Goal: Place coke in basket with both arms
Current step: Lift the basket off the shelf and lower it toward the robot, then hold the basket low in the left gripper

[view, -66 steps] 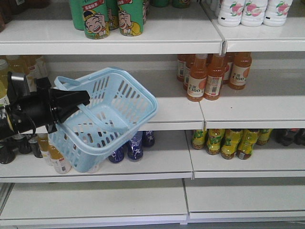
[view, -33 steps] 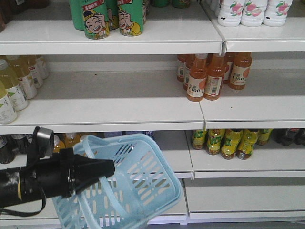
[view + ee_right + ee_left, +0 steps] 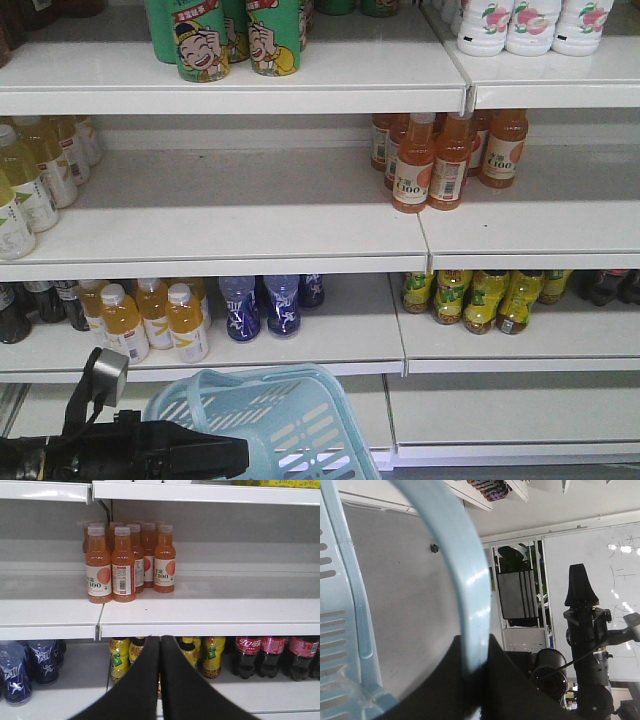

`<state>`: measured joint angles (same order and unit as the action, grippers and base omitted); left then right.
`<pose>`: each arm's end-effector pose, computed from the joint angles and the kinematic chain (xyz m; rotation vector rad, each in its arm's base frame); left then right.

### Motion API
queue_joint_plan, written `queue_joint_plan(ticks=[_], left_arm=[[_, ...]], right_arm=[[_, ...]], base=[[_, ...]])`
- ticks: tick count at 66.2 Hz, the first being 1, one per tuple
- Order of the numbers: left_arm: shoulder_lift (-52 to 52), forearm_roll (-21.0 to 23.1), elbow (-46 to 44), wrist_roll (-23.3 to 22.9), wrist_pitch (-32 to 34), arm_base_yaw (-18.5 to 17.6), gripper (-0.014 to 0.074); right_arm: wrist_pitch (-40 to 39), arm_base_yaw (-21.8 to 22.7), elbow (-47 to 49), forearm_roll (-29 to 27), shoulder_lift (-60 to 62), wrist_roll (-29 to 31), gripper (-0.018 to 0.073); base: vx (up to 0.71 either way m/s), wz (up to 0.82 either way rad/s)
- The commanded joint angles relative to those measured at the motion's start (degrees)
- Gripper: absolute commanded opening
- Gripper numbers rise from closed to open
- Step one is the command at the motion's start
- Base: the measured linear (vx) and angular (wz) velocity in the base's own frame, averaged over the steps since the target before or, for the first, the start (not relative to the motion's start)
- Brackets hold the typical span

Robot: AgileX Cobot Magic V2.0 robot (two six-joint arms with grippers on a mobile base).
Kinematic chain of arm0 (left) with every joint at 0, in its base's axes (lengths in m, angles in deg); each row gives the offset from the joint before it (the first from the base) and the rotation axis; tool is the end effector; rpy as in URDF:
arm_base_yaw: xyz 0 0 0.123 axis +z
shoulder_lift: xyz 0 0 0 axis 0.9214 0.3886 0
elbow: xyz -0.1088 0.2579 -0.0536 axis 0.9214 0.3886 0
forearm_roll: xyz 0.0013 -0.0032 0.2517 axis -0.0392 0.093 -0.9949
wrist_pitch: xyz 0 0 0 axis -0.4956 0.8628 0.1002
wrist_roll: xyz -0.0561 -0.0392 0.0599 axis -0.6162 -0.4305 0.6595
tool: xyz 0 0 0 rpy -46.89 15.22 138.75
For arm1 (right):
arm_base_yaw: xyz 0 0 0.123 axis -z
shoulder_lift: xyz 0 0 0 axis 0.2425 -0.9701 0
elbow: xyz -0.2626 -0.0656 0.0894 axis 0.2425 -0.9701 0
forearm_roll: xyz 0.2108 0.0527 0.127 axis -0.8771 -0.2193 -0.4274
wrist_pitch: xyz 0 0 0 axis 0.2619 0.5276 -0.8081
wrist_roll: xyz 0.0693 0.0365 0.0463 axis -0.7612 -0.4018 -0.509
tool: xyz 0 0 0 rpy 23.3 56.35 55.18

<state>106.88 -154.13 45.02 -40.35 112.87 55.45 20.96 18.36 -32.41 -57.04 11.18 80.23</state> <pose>0.1652 -0.1139 0.1574 -0.1078 2.3221 -1.7063 0.0562 -0.0056 0.1922 0.0461 1.6334 -0.0952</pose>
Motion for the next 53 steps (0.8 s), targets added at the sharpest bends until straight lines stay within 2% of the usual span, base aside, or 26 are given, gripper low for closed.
queue_joint_plan(ticks=[1,12,32,53], left_arm=[[-2.1,3.2,-0.6,1.0,13.9,-0.3,-0.0008],[-1.8,3.2,-0.6,1.0,13.8,-0.3,-0.0008],[-1.8,-0.6,-0.6,1.0,13.8,-0.3,-0.0008],[-1.8,-0.5,-0.6,1.0,13.8,-0.3,-0.0008]], right_arm=[[-4.3,0.1,-0.9,0.4,0.8,0.2,-0.0009],[-4.3,0.1,-0.9,0.4,0.8,0.2,-0.0009],[-4.3,0.1,-0.9,0.4,0.8,0.2,-0.0009],[-4.3,0.1,-0.9,0.4,0.8,0.2,-0.0009]], base=[[0.0,0.0],[0.0,0.0],[0.0,0.0],[0.0,0.0]])
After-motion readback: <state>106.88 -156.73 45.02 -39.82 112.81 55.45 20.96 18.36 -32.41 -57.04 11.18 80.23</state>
